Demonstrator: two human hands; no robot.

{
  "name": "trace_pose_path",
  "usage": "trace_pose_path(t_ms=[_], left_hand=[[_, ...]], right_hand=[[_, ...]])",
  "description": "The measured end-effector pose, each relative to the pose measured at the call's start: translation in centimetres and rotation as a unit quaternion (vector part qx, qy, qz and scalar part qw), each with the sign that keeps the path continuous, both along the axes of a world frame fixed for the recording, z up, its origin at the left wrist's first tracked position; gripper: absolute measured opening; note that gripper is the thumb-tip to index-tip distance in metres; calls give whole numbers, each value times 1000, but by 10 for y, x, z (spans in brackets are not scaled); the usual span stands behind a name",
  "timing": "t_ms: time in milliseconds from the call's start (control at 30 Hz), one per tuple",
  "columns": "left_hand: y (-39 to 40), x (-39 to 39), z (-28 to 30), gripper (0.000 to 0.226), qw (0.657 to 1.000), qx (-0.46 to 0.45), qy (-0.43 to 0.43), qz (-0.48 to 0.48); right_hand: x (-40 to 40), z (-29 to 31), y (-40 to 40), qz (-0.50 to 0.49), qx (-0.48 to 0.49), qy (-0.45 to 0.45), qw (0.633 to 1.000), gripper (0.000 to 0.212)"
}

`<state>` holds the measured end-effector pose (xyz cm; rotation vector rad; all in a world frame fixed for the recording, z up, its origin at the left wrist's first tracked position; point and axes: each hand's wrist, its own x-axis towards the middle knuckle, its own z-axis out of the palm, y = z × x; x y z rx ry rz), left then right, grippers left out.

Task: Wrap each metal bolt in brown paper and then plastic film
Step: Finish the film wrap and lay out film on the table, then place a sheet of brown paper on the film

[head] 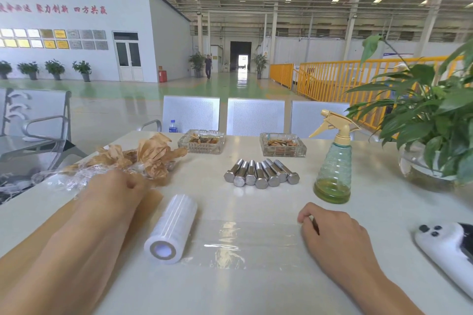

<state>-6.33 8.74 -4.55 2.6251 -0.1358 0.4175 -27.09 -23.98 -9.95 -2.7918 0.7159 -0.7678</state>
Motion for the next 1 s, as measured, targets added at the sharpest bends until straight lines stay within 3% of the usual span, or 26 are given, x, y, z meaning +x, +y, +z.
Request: trace_pose_path(t_ms=[133, 300, 433, 533, 567, 667, 767, 1000], left_hand=[[-43, -35, 42, 32, 979, -50, -174, -90], [-126, -99, 62, 24, 941, -21, -192, -277], [-171, -137, 26, 17, 910, 51, -129, -390], [-182, -154, 4, 13, 898, 86, -92, -422], [-183, -159, 0, 14, 894, 94, -80, -431], [-179, -161, -8, 33, 888, 89, -27, -451], [-163, -148, -12, 47, 888, 76, 63, -450], [-138, -127, -25, 45, 893, 214, 67, -391]], right_hand=[[0, 2, 2, -4, -4, 5, 1000, 11], [-5, 15, -2, -18, 66, -29, 997, 17], [-15, 43, -7, 55, 284, -128, 948, 24], [-19, 49, -15, 50, 404, -117, 906, 24], [-20, 47, -18, 46, 409, -102, 906, 18], [-25, 40, -24, 41, 398, -47, 915, 37], [-28, 41, -30, 26, 379, -28, 925, 31], [-29, 44, -35, 37, 346, 10, 938, 28]])
